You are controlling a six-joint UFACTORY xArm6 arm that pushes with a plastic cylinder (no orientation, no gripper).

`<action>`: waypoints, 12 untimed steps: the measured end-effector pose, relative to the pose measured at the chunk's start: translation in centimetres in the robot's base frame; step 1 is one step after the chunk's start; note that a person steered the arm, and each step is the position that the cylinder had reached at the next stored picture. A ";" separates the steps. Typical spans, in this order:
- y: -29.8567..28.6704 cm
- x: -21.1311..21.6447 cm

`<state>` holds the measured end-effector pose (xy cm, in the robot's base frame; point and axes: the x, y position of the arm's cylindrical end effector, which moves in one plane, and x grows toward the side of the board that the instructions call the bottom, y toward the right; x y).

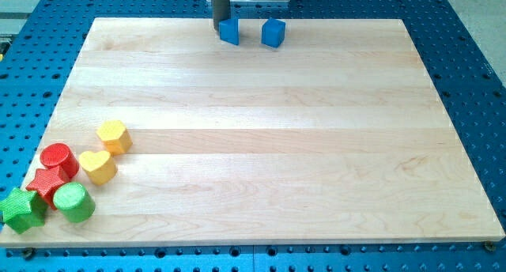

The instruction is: Push the yellow hexagon left to the triangle

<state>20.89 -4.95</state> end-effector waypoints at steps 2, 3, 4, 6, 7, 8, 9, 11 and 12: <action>-9.9 20.3; -10.0 31.0; -16.7 30.2; -10.2 28.7; -6.2 27.6; -10.1 17.5; -10.8 22.5; -12.8 29.4; -19.4 27.9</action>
<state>48.83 -24.32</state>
